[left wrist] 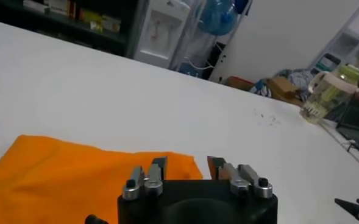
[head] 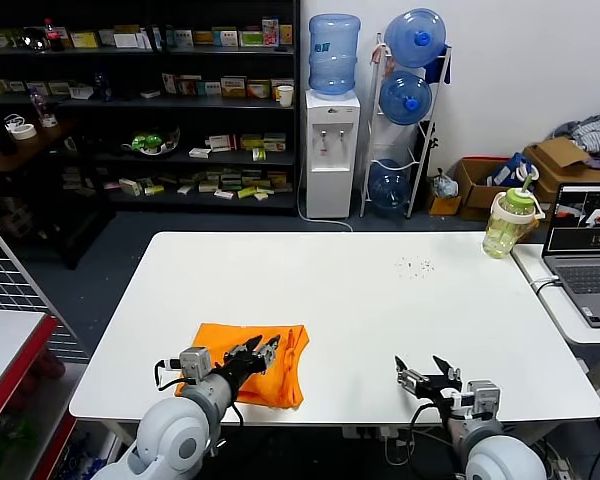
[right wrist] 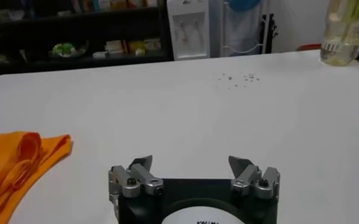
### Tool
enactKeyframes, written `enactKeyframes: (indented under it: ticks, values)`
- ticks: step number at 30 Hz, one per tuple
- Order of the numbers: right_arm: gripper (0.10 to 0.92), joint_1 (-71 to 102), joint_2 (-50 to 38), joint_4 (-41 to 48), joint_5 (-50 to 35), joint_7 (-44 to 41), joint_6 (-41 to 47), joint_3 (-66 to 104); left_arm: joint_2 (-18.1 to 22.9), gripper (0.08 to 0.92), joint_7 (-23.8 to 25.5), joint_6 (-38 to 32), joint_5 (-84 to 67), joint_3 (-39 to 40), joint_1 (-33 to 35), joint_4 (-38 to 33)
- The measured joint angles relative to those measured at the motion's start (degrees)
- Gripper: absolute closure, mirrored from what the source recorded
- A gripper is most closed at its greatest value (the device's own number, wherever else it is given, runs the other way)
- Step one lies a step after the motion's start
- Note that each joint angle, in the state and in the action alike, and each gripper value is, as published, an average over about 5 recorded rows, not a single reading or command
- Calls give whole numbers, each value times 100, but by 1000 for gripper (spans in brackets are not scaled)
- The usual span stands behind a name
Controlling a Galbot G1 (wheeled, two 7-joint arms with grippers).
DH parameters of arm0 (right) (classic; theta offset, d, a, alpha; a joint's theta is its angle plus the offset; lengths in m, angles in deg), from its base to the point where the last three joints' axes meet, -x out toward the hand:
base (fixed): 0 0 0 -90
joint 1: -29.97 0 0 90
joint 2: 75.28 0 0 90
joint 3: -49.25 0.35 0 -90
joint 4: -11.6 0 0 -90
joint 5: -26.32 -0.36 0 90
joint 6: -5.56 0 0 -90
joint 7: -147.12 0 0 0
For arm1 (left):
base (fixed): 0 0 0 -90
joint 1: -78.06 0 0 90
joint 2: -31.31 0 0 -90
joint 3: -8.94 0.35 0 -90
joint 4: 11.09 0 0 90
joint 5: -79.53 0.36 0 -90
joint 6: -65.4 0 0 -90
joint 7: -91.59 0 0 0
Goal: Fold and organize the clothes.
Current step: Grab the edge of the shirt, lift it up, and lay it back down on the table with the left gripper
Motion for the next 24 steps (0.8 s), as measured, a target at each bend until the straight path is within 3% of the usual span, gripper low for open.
enactKeyframes:
  ticks: [5, 10, 16, 24]
  values:
    - [203, -31, -46, 14, -36, -23, -6, -8, -226, 291, 52, -6, -136, -235, 107, -21]
    - [203, -46, -66, 25, -55, -52, -32, -16, -748, 188, 378, -84, -215, -639, 290, 161]
    - [203, -49, -75, 34, -67, -70, -50, -21, -1394, 178, 1070, -200, -261, -937, 351, 647]
    - [203, 11, -112, 12, -89, -81, -67, 44, -1764, 177, 1788, -263, -196, -961, 272, 1250]
